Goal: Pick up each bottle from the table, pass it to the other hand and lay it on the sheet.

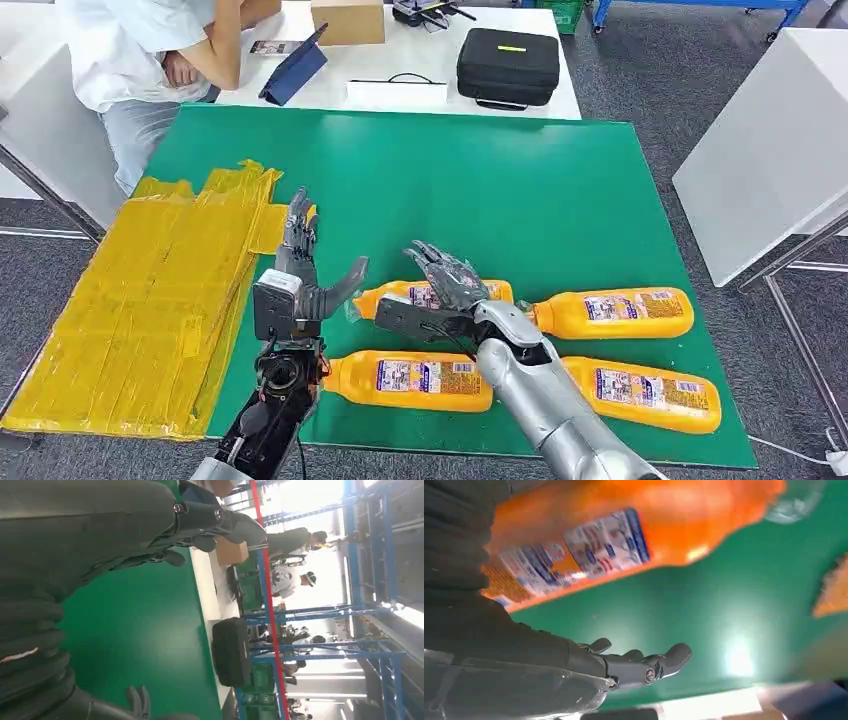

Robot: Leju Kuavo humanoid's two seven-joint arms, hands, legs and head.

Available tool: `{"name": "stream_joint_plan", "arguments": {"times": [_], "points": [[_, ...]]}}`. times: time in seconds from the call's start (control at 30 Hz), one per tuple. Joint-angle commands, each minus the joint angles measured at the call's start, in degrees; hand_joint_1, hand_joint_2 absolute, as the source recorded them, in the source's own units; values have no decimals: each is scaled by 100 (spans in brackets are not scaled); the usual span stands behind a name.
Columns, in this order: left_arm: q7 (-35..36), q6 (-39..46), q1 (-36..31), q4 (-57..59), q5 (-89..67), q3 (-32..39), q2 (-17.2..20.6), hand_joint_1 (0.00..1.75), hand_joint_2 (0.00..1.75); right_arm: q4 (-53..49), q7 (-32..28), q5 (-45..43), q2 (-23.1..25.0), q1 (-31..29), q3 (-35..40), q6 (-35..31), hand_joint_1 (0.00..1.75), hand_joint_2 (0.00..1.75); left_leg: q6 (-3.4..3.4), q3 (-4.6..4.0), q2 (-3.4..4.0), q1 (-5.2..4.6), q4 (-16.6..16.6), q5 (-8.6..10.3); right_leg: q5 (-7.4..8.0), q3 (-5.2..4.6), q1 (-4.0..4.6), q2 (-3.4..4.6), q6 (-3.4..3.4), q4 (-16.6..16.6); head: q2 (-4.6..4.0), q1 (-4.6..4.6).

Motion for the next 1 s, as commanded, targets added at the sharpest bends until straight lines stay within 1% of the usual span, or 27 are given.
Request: {"name": "stream_joint_plan", "arguments": {"times": [0.03,0.07,0.13,0.17,0.2,0.23,0.27,0.3,0.33,0.37,0.4,0.43,0.47,0.5,0.53,0.57,0.6,0.63,0.67,0.7,0.73,0.77,0.87,0.9,0.93,0.97,1.0], "points": [[106,-35,-30,283,-60,195,1,0,175,1191,318,188,0,-523,232,-86,0,175,-17,65,6,5,7,-33,-29,62,8,-4,-19,6,0,0],[104,-39,-26,282,-59,199,6,0,175,1207,318,187,-2,-535,226,-83,0,175,-11,37,3,3,-1,-16,-13,35,5,-3,-12,-1,0,0],[146,-64,-14,297,-71,245,4,0,175,1410,494,342,26,-612,140,-239,0,175,-18,62,6,4,6,-31,-27,57,7,-4,-19,7,0,0],[149,-73,-9,305,-71,257,7,0,175,1447,534,385,22,-628,122,-272,0,175,-10,29,1,2,-2,-12,-10,27,4,-5,-11,-1,0,0],[158,-75,-8,313,-77,267,6,0,175,1476,579,432,23,-640,113,-299,0,175,-14,46,2,4,2,-21,-19,44,6,-7,-15,3,0,0],[167,-85,-10,335,-78,280,5,0,175,1531,673,517,20,-670,111,-331,0,175,-10,30,-1,2,-2,-12,-11,28,3,-7,-10,-1,0,0],[167,-85,-10,335,-78,280,5,0,175,1531,673,517,20,-670,111,-331,0,175,-12,41,1,3,0,-18,-16,39,5,-7,-13,1,0,0],[175,-108,-18,369,-79,299,2,0,175,1612,769,629,21,-713,99,-359,0,175,-10,32,2,2,-1,-14,-12,29,4,-4,-11,0,0,0],[182,-122,-24,389,-79,309,0,0,175,1659,842,708,20,-741,96,-373,0,175,-14,50,3,3,3,-24,-21,46,6,-6,-15,4,0,-2],[182,-122,-24,389,-79,309,0,0,175,1659,842,708,20,-741,96,-373,0,175,-10,35,-2,1,0,-15,-14,32,3,-8,-11,1,0,0],[192,-134,-32,407,-80,317,-1,0,175,1689,894,777,23,-760,81,-376,0,175,-14,48,-1,3,3,-23,-22,46,6,-10,-15,4,0,0],[201,-142,-38,425,-78,320,3,0,175,1706,911,811,24,-763,74,-349,0,175,-9,31,1,1,-1,-13,-12,29,3,-6,-11,0,0,-2],[201,-142,-38,425,-78,320,3,0,175,1706,911,811,24,-763,74,-349,0,175,-15,57,2,3,5,-28,-25,53,6,-7,-16,6,0,0],[206,-151,-55,467,-75,318,7,0,175,1719,909,825,25,-762,76,-315,0,175,-13,44,-1,4,2,-20,-19,42,6,-8,-14,2,0,0],[217,-161,-88,531,-66,318,3,0,175,1750,916,865,24,-770,88,-232,0,175,-16,56,-1,5,4,-27,-26,54,8,-10,-17,5,0,0],[217,-161,-88,531,-66,318,3,0,175,1750,916,865,24,-770,88,-232,0,175,-12,39,-3,3,1,-17,-17,38,5,-10,-12,1,0,0],[215,-154,-114,588,-56,313,-5,0,175,1766,924,912,31,-757,59,-240,16,175,-17,61,-2,4,5,-30,-29,59,7,-12,-18,7,0,0],[215,-153,-115,599,-53,311,-5,0,175,1768,918,905,36,-748,36,-244,141,175,-11,36,-5,3,0,-15,-15,36,6,-11,-12,0,0,0],[214,-149,-107,607,-52,311,-6,0,175,1771,915,906,34,-731,33,-254,173,175,-18,62,-5,5,6,-30,-30,60,8,-15,-19,8,0,0],[208,-160,-116,659,-50,293,-10,0,175,1801,949,941,35,-714,2,-244,175,175,-13,43,-4,3,0,-18,-19,42,6,-12,-14,1,0,-2],[202,-165,-122,693,-46,285,-17,0,175,1824,957,957,19,-693,-25,-254,175,175,-15,52,-3,4,3,-24,-23,50,7,-12,-16,4,0,0],[202,-165,-122,693,-46,285,-17,0,175,1824,957,957,19,-693,-25,-254,175,175,-10,31,-7,3,-2,-11,-13,32,5,-13,-11,-2,0,0],[144,-161,-219,884,-24,271,-49,0,175,1939,946,1020,-6,-674,-73,-287,175,175,-17,61,-12,6,5,-27,-29,61,9,-22,-19,6,0,0],[140,-170,-241,916,-16,271,-51,0,175,1958,941,1033,-10,-675,-93,-298,175,175,-12,42,-15,3,-1,-14,-18,42,6,-23,-14,1,0,-2],[135,-177,-273,949,-3,274,-56,0,175,1972,927,1052,-14,-674,-115,-309,175,175,-14,52,-15,5,3,-20,-24,53,8,-24,-17,3,0,0],[135,-177,-273,949,-3,274,-56,0,175,1972,927,1052,-14,-674,-115,-309,175,175,-10,34,-13,4,-3,-9,-13,34,6,-20,-12,-3,0,-2],[135,-177,-273,949,-3,274,-56,0,175,1972,927,1052,-14,-674,-115,-309,175,175,-15,53,-17,5,2,-20,-24,54,8,-26,-17,2,0,0]]}}
